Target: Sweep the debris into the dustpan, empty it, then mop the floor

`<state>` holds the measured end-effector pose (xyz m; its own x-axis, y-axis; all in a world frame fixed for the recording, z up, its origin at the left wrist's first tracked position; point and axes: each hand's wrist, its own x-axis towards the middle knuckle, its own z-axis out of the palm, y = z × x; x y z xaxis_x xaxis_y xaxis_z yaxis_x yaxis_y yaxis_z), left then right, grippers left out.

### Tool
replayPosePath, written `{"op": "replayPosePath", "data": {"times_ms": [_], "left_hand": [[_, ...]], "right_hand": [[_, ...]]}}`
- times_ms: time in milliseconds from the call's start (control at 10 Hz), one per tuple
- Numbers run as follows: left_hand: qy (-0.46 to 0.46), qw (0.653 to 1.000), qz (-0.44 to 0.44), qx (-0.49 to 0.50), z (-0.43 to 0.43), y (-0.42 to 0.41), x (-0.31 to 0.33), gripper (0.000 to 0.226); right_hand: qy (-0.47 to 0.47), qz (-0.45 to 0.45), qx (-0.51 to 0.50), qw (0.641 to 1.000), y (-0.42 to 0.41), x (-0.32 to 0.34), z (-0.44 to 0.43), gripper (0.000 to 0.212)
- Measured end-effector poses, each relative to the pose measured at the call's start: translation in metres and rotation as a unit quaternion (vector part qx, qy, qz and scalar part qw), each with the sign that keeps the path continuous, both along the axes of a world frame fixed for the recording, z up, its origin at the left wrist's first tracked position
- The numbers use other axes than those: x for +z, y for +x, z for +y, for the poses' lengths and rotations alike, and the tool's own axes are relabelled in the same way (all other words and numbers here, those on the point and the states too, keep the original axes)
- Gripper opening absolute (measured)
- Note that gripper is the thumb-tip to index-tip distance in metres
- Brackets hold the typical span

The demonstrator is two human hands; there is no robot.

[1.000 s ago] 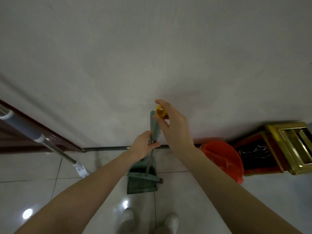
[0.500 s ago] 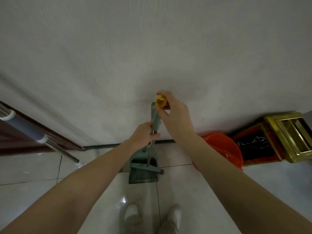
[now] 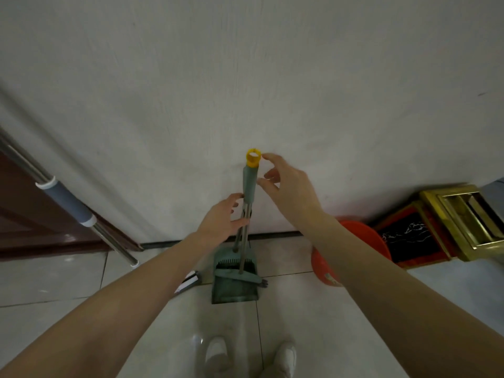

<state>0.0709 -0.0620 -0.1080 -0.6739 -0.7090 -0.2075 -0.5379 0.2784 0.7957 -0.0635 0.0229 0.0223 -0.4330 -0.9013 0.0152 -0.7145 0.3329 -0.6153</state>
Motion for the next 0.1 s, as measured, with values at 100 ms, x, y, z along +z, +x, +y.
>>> {"op": "replayPosePath", "data": {"times_ms": [100], "left_hand": [[-0.001, 0.999, 0.02, 0.024, 0.0072, 0.0133, 0.0138, 0.061]], "right_hand": [[-0.017, 0.01, 0.008, 1.0, 0.0065, 0.0078, 0.0149, 0.047]]}}
